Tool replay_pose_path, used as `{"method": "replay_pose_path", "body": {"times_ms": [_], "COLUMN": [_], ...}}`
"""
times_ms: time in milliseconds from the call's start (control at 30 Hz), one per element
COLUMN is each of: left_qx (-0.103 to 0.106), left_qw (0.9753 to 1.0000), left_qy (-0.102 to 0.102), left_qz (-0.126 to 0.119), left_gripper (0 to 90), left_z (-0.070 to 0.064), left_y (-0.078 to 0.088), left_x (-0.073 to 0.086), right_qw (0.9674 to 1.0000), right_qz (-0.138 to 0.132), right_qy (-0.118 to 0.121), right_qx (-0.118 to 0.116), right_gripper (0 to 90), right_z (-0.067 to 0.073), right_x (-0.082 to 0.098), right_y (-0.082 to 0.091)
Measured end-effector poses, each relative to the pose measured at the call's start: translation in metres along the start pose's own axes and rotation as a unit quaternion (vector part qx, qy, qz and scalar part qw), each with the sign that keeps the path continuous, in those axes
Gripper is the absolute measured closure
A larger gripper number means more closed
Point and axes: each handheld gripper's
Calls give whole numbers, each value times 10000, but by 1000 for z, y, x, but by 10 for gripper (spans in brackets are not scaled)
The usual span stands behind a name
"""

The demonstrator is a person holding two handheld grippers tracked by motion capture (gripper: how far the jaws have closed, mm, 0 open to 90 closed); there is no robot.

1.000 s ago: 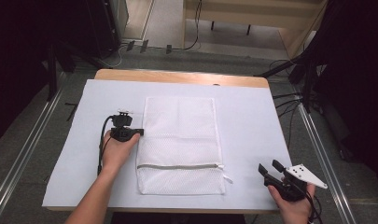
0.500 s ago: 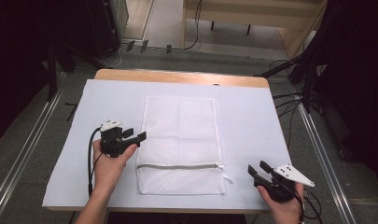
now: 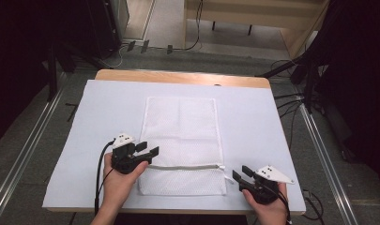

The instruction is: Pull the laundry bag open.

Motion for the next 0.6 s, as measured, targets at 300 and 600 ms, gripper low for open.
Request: {"method": "replay_pose_path", "body": {"times_ms": [300, 600], "left_qx": [289, 498], "left_qw": [9992, 9980], "left_qy": [-241, -333], "left_qz": [163, 222], "left_gripper": [462, 467], "left_z": [-22, -39], "left_y": [-13, -21], "left_x": [1, 3], "right_qw": [9993, 9989], "right_qz": [317, 420], "right_qy": [-139, -55], "right_qx": [-135, -190], "right_gripper": [499, 498], "right_z": [10, 18], "right_x": [3, 7], "right_y": [-10, -12]}}
Point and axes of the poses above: each handheld gripper's, and its own axes: y roughly backward along the jaws, x roughly out of its underside, z roughly to its left, and after that the axes turned 11 degrees about -y, right-handed
